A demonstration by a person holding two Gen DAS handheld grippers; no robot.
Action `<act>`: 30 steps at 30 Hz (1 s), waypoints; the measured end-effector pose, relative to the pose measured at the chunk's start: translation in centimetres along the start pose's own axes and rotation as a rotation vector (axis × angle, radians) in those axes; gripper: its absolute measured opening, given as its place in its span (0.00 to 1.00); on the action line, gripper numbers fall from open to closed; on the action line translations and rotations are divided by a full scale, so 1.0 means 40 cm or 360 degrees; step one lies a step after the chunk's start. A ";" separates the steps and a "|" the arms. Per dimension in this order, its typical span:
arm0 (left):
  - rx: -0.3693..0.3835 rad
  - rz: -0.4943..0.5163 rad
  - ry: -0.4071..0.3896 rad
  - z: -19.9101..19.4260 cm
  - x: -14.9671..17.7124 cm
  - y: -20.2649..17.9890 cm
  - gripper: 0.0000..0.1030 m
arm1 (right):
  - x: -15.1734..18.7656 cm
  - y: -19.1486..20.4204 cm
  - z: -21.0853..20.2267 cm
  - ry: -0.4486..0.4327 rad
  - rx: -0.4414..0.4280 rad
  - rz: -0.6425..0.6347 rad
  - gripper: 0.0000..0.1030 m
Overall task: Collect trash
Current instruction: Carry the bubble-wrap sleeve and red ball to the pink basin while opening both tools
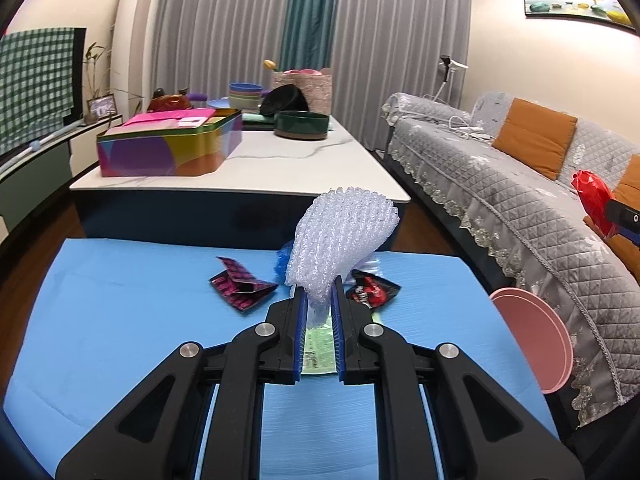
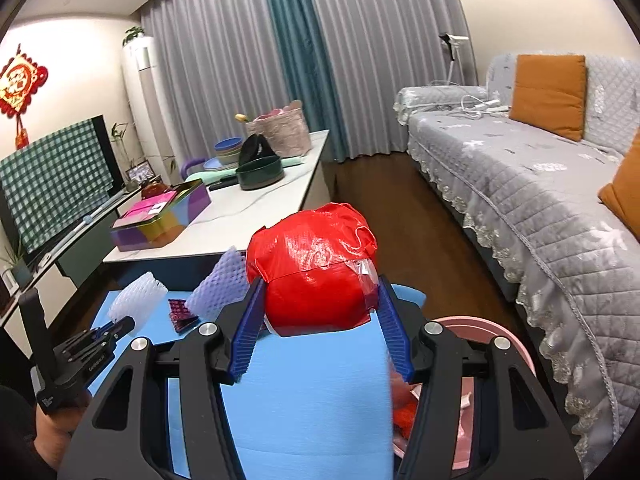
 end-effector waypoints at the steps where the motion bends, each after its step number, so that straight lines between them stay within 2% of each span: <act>1: 0.0009 0.0003 -0.0003 -0.001 0.000 -0.006 0.11 | -0.006 -0.008 -0.009 0.0002 0.0013 -0.0020 0.54; 8: 0.0062 0.0052 0.0000 -0.003 0.008 -0.053 0.11 | -0.026 -0.064 -0.050 -0.0040 0.0084 -0.0100 0.53; 14: 0.0086 0.0091 0.0013 0.002 0.019 -0.089 0.11 | 0.004 -0.136 -0.040 -0.0049 0.0141 0.0043 0.54; 23: 0.0141 0.0149 0.0045 0.028 0.042 -0.160 0.11 | 0.021 -0.175 -0.037 -0.0059 0.0227 -0.0004 0.54; 30: 0.0206 0.0197 0.0070 0.049 0.060 -0.228 0.11 | 0.032 -0.223 -0.046 -0.0053 0.0266 0.0032 0.54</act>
Point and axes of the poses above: each gripper's, at about its wrist camera, not at the fingertips, and z roughly the way its jaws point, y to its left, x to its underside, the point moved 1 cm from there along z, roughly the way its jaws point, and after that the axes turned 2 degrees about -z, right-handed, at the moved point
